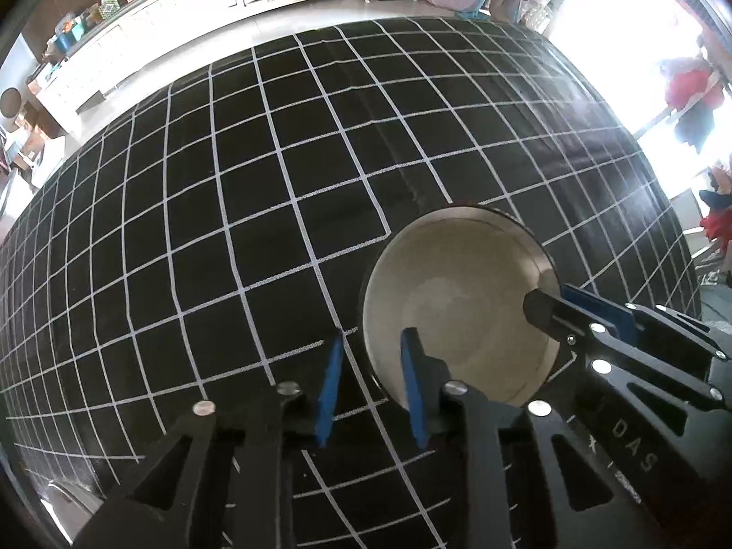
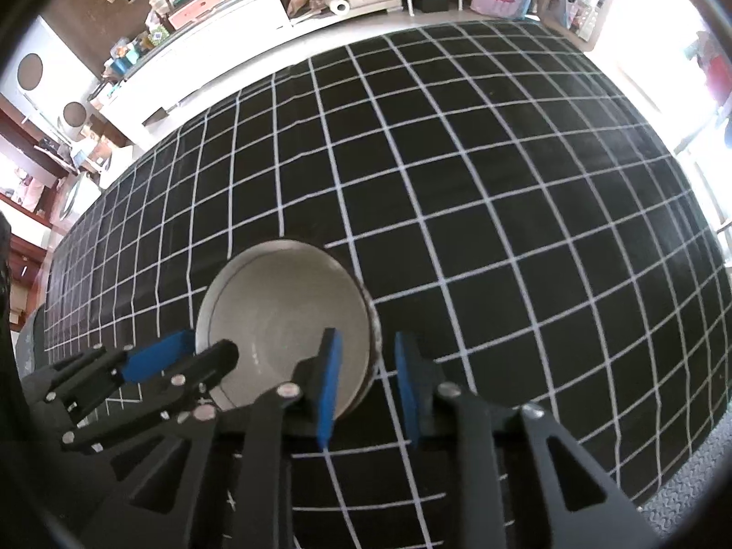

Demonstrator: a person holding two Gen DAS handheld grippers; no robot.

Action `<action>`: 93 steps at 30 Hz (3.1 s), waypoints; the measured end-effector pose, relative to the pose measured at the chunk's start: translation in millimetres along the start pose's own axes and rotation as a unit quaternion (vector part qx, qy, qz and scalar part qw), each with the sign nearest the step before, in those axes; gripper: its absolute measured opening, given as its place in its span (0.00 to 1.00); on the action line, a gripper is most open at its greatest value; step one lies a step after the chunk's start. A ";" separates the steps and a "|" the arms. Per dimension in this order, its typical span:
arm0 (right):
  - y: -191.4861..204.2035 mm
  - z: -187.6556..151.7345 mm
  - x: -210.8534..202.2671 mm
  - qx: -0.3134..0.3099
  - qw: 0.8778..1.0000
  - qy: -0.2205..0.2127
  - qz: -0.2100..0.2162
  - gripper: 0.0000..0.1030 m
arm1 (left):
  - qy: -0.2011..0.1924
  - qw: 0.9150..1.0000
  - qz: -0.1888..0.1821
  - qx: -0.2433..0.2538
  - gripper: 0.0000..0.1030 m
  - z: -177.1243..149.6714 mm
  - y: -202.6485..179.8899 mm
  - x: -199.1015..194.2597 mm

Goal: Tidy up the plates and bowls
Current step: 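Lift the floral-pattern bowl with the left gripper toward the white bowl stack, then lower the floral-pattern bowl onto the white bowl stack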

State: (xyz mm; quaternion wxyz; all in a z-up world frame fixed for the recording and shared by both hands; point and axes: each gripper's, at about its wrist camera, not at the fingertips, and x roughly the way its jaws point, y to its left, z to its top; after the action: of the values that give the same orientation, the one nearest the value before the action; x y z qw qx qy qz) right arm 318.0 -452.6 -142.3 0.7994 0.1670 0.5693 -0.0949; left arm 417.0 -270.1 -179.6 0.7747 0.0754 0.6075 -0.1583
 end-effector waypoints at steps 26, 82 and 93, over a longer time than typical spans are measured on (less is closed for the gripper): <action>-20.0 -59.6 -12.6 0.019 0.999 0.028 0.003 0.15 | 0.029 0.999 -0.008 0.040 0.12 -69.0 -39.6 5.4; 153.8 -173.3 -81.2 -0.096 0.995 0.003 -0.022 0.16 | -0.045 0.996 0.000 -0.079 0.12 -238.2 109.5 -128.2; 157.6 -174.4 -59.2 -0.095 0.995 0.031 -0.022 0.16 | -0.029 0.996 -0.006 -0.087 0.12 -234.8 115.8 -100.1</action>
State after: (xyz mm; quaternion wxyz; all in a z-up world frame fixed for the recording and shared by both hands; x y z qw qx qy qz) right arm 198.9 -243.5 -113.1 0.7914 0.0808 0.6036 -0.0525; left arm 219.5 -73.5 -150.5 0.7948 -0.0008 0.5965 -0.1119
